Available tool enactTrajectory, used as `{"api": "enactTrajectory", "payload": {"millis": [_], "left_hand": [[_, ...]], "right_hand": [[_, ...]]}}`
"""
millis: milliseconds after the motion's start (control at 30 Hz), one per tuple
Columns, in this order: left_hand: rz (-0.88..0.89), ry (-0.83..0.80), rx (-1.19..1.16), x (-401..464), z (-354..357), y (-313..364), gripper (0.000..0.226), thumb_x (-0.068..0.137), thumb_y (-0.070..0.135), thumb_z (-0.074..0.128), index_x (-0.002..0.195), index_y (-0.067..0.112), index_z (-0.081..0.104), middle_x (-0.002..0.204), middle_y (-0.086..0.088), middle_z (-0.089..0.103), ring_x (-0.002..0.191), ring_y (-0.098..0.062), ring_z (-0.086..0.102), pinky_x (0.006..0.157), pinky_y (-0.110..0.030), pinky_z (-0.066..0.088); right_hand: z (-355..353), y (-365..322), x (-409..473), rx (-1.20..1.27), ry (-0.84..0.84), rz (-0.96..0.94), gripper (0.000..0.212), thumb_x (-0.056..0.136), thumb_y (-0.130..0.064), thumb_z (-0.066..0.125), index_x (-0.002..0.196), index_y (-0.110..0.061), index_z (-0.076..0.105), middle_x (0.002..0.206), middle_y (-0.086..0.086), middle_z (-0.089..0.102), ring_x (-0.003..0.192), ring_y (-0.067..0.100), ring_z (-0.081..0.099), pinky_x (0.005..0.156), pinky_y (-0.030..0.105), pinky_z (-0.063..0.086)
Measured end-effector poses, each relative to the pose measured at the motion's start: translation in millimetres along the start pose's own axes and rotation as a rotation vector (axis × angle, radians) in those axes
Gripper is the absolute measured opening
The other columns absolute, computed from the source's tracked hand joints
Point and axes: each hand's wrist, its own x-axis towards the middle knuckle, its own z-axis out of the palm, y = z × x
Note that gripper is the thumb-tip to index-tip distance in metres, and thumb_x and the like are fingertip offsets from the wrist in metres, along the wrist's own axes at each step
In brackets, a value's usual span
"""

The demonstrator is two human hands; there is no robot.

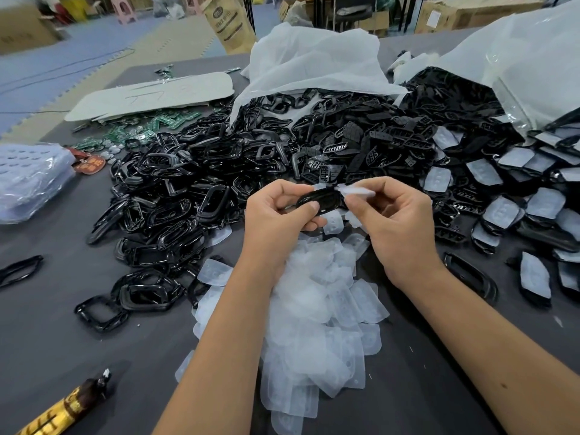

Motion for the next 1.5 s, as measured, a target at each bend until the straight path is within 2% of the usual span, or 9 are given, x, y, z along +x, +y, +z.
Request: {"api": "enactTrajectory", "payload": {"millis": [133, 267, 433, 600, 700, 867, 1033, 1233, 1500], "left_hand": [[-0.004, -0.006, -0.009, 0.9, -0.1, -1.5, 0.020, 0.088, -0.013, 0.069, 0.098, 0.005, 0.071, 0.081, -0.007, 0.077, 0.063, -0.021, 0.075, 0.060, -0.021, 0.057], [-0.008, -0.016, -0.015, 1.8, -0.2, -1.6, 0.021, 0.089, -0.011, 0.071, 0.096, 0.009, 0.072, 0.086, -0.008, 0.078, 0.065, -0.022, 0.075, 0.062, -0.022, 0.058], [-0.015, -0.044, -0.024, 1.9, -0.5, -2.6, 0.020, 0.090, -0.011, 0.068, 0.099, 0.007, 0.072, 0.090, -0.010, 0.078, 0.069, -0.024, 0.077, 0.064, -0.023, 0.058], [-0.039, -0.108, -0.112, 2.8, 0.7, -1.8, 0.026, 0.095, -0.009, 0.051, 0.095, 0.004, 0.074, 0.095, -0.012, 0.077, 0.079, -0.031, 0.077, 0.073, -0.034, 0.064], [-0.073, -0.124, -0.148, 3.3, 1.2, -0.4, 0.028, 0.086, 0.002, 0.048, 0.092, 0.003, 0.075, 0.105, -0.015, 0.076, 0.084, -0.032, 0.077, 0.080, -0.045, 0.065], [-0.071, -0.134, -0.145, 2.9, 0.3, 0.4, 0.033, 0.092, -0.004, 0.040, 0.096, -0.004, 0.072, 0.107, -0.022, 0.075, 0.087, -0.030, 0.077, 0.075, -0.037, 0.064], [-0.077, -0.125, -0.146, 1.6, 1.4, 1.8, 0.033, 0.096, -0.009, 0.036, 0.099, -0.009, 0.069, 0.112, -0.027, 0.072, 0.091, -0.028, 0.075, 0.078, -0.042, 0.064], [-0.077, -0.102, -0.132, 0.0, 2.1, 3.9, 0.033, 0.096, -0.006, 0.041, 0.093, -0.003, 0.073, 0.103, -0.022, 0.074, 0.084, -0.027, 0.076, 0.071, -0.035, 0.063], [-0.079, -0.120, -0.120, 0.2, 1.3, 3.0, 0.028, 0.086, 0.003, 0.049, 0.090, 0.003, 0.076, 0.102, -0.019, 0.075, 0.082, -0.029, 0.077, 0.073, -0.037, 0.064]], "right_hand": [[2.2, -2.1, 0.6, -0.066, 0.029, -0.079, 0.024, 0.094, 0.002, 0.070, 0.099, -0.018, 0.081, 0.102, 0.011, 0.069, 0.084, 0.027, 0.060, 0.076, 0.023, 0.049], [2.4, -2.8, -0.8, -0.015, -0.005, -0.047, 0.024, 0.100, -0.001, 0.062, 0.107, -0.016, 0.079, 0.075, -0.017, 0.069, 0.061, 0.001, 0.054, 0.062, 0.013, 0.043], [3.7, -5.0, -2.0, 0.034, -0.002, 0.022, 0.035, 0.093, -0.008, 0.047, 0.107, -0.012, 0.079, 0.069, -0.005, 0.062, 0.062, 0.015, 0.048, 0.058, 0.022, 0.040], [4.8, -4.9, -3.1, -0.139, 0.015, -0.108, 0.022, 0.099, -0.005, 0.066, 0.115, -0.018, 0.075, 0.084, -0.006, 0.074, 0.075, 0.010, 0.070, 0.072, 0.026, 0.056], [5.6, -3.0, -4.1, -0.130, 0.045, -0.129, 0.011, 0.092, -0.006, 0.076, 0.101, -0.013, 0.073, 0.086, -0.003, 0.077, 0.080, 0.016, 0.076, 0.074, 0.025, 0.060], [4.5, -1.0, -3.2, -0.137, 0.049, -0.126, 0.008, 0.089, -0.010, 0.081, 0.087, -0.015, 0.075, 0.080, -0.001, 0.075, 0.070, 0.019, 0.073, 0.065, 0.027, 0.058], [5.7, -1.6, -3.0, -0.119, 0.050, -0.088, 0.008, 0.087, -0.013, 0.083, 0.085, -0.018, 0.078, 0.076, -0.002, 0.076, 0.058, 0.015, 0.071, 0.056, 0.021, 0.053], [6.0, -2.6, -3.1, -0.109, 0.004, -0.077, 0.008, 0.090, -0.012, 0.080, 0.086, -0.018, 0.080, 0.073, -0.001, 0.075, 0.053, 0.012, 0.064, 0.054, 0.021, 0.050], [6.7, -3.9, -3.7, -0.249, 0.070, -0.075, 0.013, 0.087, -0.017, 0.084, 0.079, -0.015, 0.074, 0.068, -0.001, 0.072, 0.051, 0.019, 0.069, 0.053, 0.035, 0.058]]}}
